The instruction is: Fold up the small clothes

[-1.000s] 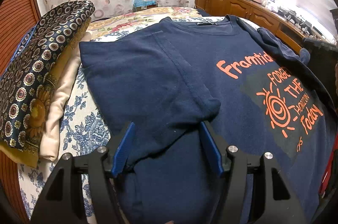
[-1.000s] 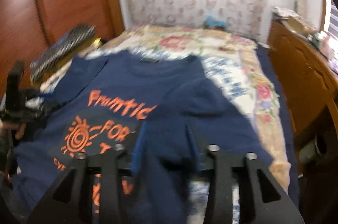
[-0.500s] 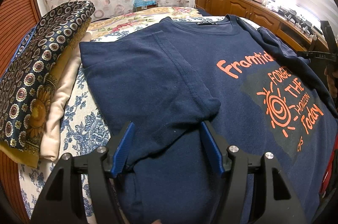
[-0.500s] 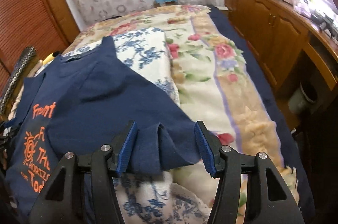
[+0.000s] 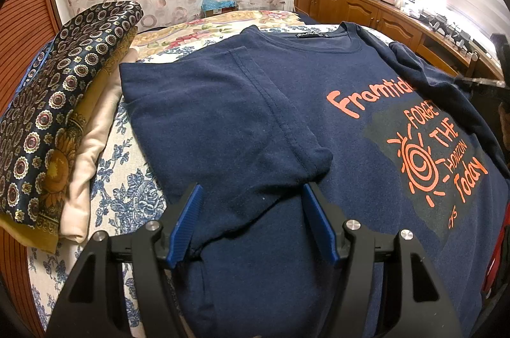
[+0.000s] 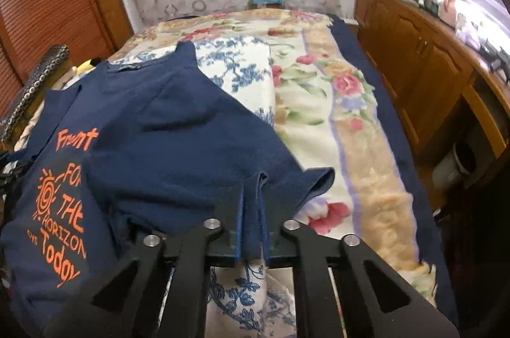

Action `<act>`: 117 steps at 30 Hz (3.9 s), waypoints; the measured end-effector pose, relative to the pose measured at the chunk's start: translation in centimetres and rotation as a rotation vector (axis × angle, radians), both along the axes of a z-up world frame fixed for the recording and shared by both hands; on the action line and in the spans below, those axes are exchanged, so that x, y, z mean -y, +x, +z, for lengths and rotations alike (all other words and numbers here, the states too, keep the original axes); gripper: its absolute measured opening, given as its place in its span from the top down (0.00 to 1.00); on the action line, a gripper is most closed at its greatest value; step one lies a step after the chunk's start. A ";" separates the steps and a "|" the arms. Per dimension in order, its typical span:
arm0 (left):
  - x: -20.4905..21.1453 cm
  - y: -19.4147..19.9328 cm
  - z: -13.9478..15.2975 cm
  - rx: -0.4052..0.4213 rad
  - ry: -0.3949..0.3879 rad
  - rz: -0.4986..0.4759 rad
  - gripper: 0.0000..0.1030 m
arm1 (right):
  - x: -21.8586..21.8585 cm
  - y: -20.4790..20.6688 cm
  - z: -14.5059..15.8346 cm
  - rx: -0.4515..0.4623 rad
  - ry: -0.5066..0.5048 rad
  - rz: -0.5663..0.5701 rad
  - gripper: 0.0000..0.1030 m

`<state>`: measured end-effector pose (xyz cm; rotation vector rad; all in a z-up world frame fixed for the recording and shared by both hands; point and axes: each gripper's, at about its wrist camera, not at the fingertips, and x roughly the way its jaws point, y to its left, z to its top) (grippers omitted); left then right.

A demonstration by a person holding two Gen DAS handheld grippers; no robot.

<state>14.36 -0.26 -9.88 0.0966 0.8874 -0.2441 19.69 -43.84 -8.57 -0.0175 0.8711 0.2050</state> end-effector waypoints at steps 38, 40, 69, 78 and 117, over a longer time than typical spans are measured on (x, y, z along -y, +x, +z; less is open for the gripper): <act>0.1 -0.1 0.0 0.000 0.000 0.000 0.37 | -8.3 0.3 3.3 0.008 0.033 0.181 0.53; 0.0 -0.1 0.0 0.000 0.001 0.000 0.37 | -8.7 0.0 2.0 -0.012 0.019 0.184 0.53; -6.7 4.6 2.8 0.044 -0.029 0.084 0.37 | -4.5 7.7 0.6 0.002 -0.002 0.064 0.46; -6.9 7.0 0.9 0.004 -0.027 0.118 0.49 | -4.9 11.1 -1.1 -0.031 -0.016 0.111 0.46; -7.7 10.2 -0.4 -0.008 -0.130 0.192 0.58 | -5.2 12.2 -2.6 -0.005 -0.014 0.138 0.41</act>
